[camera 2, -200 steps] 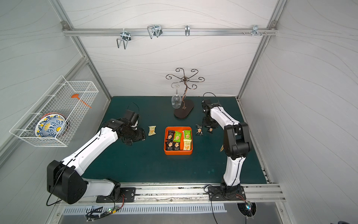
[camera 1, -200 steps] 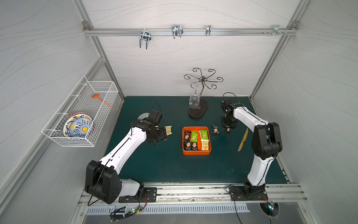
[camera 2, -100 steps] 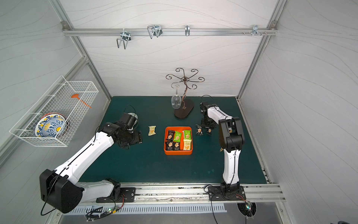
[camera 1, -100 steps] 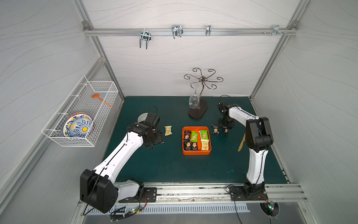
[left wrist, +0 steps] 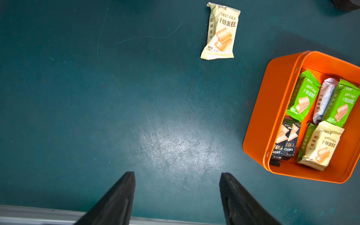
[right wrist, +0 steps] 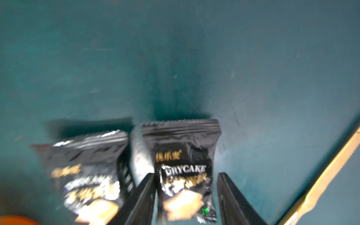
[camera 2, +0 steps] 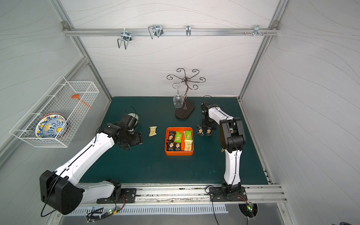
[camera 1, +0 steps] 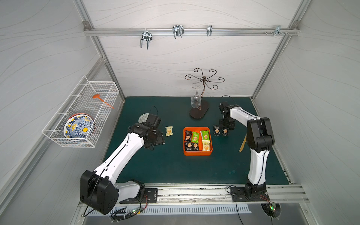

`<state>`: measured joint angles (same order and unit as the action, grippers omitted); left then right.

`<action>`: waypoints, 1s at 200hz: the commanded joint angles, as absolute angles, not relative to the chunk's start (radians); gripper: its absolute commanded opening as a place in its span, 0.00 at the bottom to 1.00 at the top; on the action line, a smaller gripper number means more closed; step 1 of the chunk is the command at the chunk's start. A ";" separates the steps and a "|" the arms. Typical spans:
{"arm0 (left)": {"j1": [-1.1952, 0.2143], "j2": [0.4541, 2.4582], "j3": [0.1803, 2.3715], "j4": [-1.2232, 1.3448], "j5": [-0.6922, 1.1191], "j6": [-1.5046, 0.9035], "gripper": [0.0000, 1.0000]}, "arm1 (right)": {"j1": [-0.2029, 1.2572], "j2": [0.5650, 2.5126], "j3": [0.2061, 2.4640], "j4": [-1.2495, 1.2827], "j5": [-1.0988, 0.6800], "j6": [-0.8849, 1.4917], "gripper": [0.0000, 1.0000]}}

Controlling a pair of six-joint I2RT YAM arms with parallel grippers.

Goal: Take the cookies out of the storage box
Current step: Place the cookie at the center of the board, then pick up the cookie from the storage box.

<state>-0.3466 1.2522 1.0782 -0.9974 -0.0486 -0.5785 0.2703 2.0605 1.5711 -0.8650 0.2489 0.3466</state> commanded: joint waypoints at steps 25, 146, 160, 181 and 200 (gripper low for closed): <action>-0.341 1.282 1.125 -0.966 -0.036 -0.555 0.73 | 0.317 1.855 1.512 -0.901 0.198 0.394 0.59; -0.306 1.328 1.085 -0.883 -0.007 -0.500 0.74 | 0.666 1.679 1.345 -0.814 0.119 0.554 0.63; -0.283 1.320 1.063 -0.868 0.012 -0.500 0.74 | 0.688 1.704 1.360 -0.810 0.119 0.558 0.63; -0.247 1.310 1.031 -0.849 0.053 -0.496 0.76 | 0.716 1.748 1.393 -0.827 0.132 0.572 0.63; -0.235 1.305 1.018 -0.844 0.074 -0.489 0.76 | 0.741 1.786 1.426 -0.858 0.150 0.580 0.63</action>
